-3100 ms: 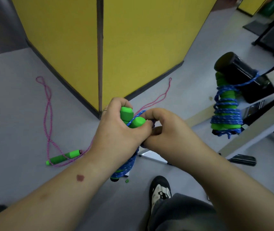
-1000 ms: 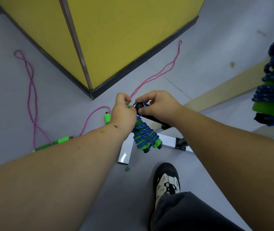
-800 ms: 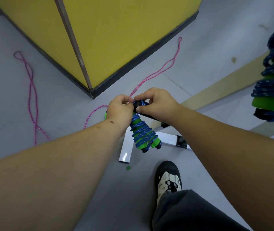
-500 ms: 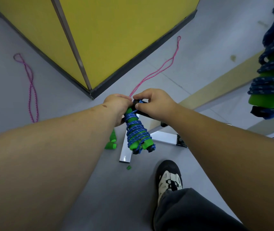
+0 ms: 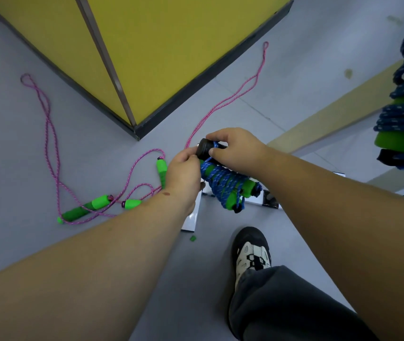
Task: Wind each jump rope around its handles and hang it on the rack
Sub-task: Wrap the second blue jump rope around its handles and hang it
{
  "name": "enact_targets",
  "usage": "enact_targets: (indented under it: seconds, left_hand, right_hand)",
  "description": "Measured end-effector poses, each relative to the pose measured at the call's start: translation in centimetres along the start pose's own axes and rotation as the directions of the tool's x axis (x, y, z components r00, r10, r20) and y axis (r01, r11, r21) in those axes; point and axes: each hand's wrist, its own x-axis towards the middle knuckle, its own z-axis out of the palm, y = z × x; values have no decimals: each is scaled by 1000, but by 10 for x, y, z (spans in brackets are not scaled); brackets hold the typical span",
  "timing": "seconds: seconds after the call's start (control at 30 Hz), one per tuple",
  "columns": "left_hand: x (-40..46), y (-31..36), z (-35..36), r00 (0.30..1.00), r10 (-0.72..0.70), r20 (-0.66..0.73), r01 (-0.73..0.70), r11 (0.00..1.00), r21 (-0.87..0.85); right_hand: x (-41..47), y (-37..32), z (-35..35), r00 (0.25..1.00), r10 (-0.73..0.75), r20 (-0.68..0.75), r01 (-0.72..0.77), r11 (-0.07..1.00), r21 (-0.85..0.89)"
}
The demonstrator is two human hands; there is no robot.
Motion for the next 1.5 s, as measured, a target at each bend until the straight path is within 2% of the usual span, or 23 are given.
enact_targets:
  seconds: [0.07, 0.13, 0.23, 0.3, 0.33, 0.43, 0.6, 0.77, 0.9, 1.0, 1.1, 1.2, 1.37, 1.5]
  left_hand:
    - [-4, -8, 5, 999, 18, 51, -20, 999, 41]
    - [-9, -17, 13, 996, 9, 89, -12, 999, 35]
    - [-11, -24, 29, 992, -71, 106, 82, 992, -100]
    - [-8, -24, 33, 992, -91, 91, 104, 984, -142]
    - [-6, -23, 33, 994, -78, 72, 86, 991, -107]
    - [-4, -21, 26, 1000, -22, 5, 22, 998, 55]
    - [0, -14, 19, 999, -46, 10, 43, 984, 171]
    - [-10, -2, 8, 992, -110, 59, 99, 982, 163]
    - [-16, 6, -14, 993, -106, 56, 95, 980, 173]
    - [-20, 18, -37, 1000, -23, 13, 20, 977, 213]
    - [-31, 34, -59, 995, 102, 12, -101, 948, 301]
    - [-55, 57, -81, 979, 200, 45, -201, 896, 396]
    - [-115, 81, -139, 942, 324, 83, -317, 787, 530]
    - [-168, 82, -205, 930, 366, 21, -292, 705, 646]
  right_hand:
    - [-1, 2, -2, 1000, 10, 13, -8, 992, -127]
    - [-1, 4, -2, 999, 26, 40, -12, 944, -329]
    - [-7, 1, -11, 998, 63, 27, -33, 785, -619]
    - [-12, -2, -19, 997, 80, -11, -64, 695, -716]
    - [-13, -4, -23, 996, 87, -24, -77, 675, -734]
    - [-11, -10, -26, 991, 129, -34, -113, 683, -722]
    - [-12, -22, -27, 978, 202, -49, -184, 736, -651]
    - [-8, -28, -20, 975, 207, -80, -206, 713, -670]
    - [-8, -20, -24, 972, 234, -11, -188, 752, -632]
    - [-16, -19, -22, 982, 185, 35, -136, 828, -544]
    - [-35, -27, -19, 991, 135, -7, -128, 925, -358]
    - [-62, -49, -18, 993, 114, -21, -115, 966, -233]
    - [-112, -105, -4, 999, 32, -18, -35, 972, -231]
    - [-160, -148, 18, 1000, -11, 10, 13, 974, -227]
